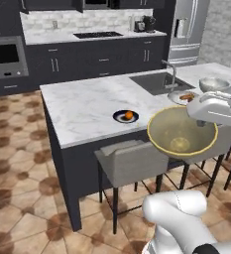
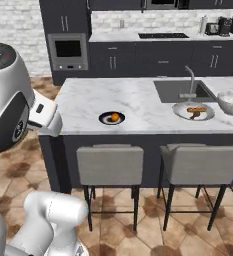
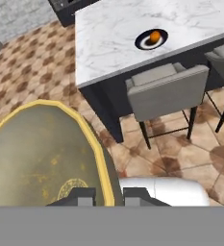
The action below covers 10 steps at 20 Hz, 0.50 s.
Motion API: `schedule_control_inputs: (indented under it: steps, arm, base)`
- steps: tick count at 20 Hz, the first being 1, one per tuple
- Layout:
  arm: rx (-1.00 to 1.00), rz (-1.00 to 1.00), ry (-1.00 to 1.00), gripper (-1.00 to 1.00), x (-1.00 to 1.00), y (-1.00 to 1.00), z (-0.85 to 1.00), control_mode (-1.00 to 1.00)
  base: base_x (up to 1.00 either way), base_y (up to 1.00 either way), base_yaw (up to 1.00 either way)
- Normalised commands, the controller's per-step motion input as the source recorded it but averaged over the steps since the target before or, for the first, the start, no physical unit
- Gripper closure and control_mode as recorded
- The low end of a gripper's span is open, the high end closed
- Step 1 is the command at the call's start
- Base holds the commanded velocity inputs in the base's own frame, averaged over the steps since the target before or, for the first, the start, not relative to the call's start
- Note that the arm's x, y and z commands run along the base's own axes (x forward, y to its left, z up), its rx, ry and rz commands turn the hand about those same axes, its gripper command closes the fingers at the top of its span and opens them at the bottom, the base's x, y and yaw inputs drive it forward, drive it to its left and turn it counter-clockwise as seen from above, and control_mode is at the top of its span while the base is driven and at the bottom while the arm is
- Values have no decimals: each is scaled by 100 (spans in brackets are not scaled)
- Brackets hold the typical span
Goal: Take the smaller bowl and place it next to the appetizer plate on the dining counter , and place the larger bowl next to the plate with cooked food.
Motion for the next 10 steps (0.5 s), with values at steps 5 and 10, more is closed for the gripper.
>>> schedule_control_inputs:
  steps: [5,10]
  arm:
    - [0,0,0,100,0,0,0,100]
    - [0,0,0,100,0,0,0,100]
  base:
    - [5,-98,-12]
    - [53,-50,-2]
